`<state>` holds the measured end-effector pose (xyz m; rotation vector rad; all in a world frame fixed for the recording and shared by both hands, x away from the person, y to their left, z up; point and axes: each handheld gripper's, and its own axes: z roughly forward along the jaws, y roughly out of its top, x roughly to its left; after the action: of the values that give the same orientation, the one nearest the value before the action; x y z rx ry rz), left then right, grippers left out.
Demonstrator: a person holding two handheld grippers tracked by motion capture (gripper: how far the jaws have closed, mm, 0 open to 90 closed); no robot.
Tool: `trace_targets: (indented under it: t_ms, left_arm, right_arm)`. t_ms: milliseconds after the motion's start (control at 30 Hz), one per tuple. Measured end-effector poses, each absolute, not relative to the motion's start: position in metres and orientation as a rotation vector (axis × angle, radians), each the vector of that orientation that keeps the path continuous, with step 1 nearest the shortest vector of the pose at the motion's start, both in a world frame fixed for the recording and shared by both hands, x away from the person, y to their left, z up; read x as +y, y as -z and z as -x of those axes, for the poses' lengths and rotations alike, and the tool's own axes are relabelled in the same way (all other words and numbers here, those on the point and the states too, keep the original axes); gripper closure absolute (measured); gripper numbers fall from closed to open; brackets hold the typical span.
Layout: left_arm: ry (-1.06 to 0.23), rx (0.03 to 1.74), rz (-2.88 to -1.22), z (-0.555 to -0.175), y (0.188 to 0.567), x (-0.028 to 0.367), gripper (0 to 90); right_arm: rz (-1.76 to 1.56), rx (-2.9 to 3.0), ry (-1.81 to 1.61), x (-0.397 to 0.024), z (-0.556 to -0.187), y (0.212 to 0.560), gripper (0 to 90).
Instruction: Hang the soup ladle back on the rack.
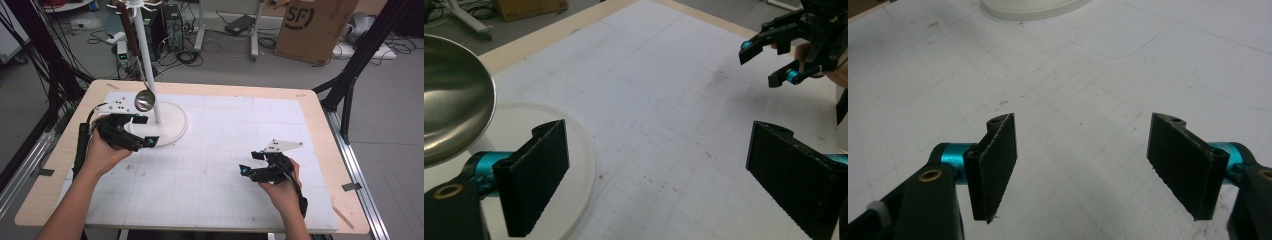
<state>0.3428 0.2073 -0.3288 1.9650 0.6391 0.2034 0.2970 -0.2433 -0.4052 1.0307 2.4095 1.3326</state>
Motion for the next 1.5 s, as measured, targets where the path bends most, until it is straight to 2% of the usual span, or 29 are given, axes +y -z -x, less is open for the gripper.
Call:
trace_targets:
  t_ms: [300, 400, 633, 1500]
  left_arm:
    - [-0.213, 0.614, -2.022, -0.335, 0.344, 0.197, 5.7]
    - [-0.223, 0.615, -2.041, -0.331, 0.352, 0.193, 1.7]
    - [-0.217, 0.613, -2.059, -0.326, 0.367, 0.186, 1.6]
    - [-0.196, 0.618, -2.047, -0.318, 0.378, 0.186, 1.6]
  right_arm:
    - [-1.062, 2.41, -1.335, -0.248, -0.297, 0.41, 27.2]
    - [-1.073, 2.407, -1.335, -0.251, -0.296, 0.411, 27.2]
    - [-1.063, 2.406, -1.338, -0.252, -0.296, 0.411, 27.2]
    - [-1.061, 2.405, -1.335, -0.25, -0.296, 0.409, 27.2]
